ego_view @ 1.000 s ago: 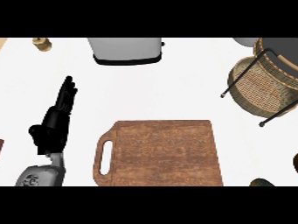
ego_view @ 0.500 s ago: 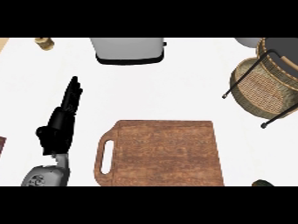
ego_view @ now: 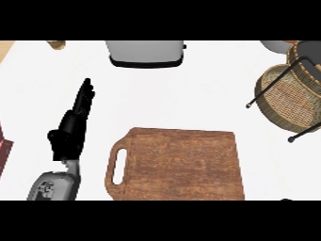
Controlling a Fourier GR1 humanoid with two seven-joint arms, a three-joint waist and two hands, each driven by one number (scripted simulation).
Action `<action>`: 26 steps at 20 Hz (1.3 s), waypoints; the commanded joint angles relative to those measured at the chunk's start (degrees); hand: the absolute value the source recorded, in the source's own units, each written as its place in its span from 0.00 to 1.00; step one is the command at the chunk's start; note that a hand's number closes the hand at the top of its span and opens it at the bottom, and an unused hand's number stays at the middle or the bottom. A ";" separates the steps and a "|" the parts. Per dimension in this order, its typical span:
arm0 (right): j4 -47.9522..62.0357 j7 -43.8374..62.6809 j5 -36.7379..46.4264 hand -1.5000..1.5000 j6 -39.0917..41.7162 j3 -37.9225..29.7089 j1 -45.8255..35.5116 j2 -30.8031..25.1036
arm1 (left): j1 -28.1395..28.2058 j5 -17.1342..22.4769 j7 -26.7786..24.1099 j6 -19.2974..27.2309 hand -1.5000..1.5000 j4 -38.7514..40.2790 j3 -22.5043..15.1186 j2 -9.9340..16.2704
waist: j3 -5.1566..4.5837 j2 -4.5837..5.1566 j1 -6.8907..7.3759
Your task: Pick the pear from the cutting board and place it in the tiered basket
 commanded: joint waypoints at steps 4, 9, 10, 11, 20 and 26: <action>1.75 11.55 -2.38 1.00 1.09 8.48 -12.29 0.88 | -0.76 -1.54 1.66 0.43 0.50 -1.44 -1.45 -0.85 | 0.04 0.14 0.73; 7.70 7.63 7.39 1.00 -5.71 14.86 -18.06 3.23 | 3.70 -1.05 -2.58 -0.56 0.50 -1.51 -2.34 -0.92 | 0.06 0.18 0.88; 9.29 12.23 6.38 1.00 -4.68 17.83 -23.15 2.32 | 2.84 -0.09 1.23 -1.74 0.50 -4.28 -1.34 0.53 | 0.04 0.24 1.50; 8.04 9.26 6.92 1.00 -4.56 14.87 -20.82 3.16 | -1.97 -0.66 2.88 -0.63 0.50 -1.37 0.28 0.36 | 0.06 0.10 0.39; 23.37 3.48 20.62 1.00 -13.31 24.85 -30.81 8.29 | 3.04 0.05 -0.78 -1.37 0.50 -2.96 0.06 0.43 | 0.07 0.10 0.71; 36.67 7.59 15.67 0.00 -8.66 25.42 -36.74 15.19 | 1.98 -2.02 2.20 -0.07 0.50 -4.50 -2.74 -1.41 | 0.09 0.26 1.63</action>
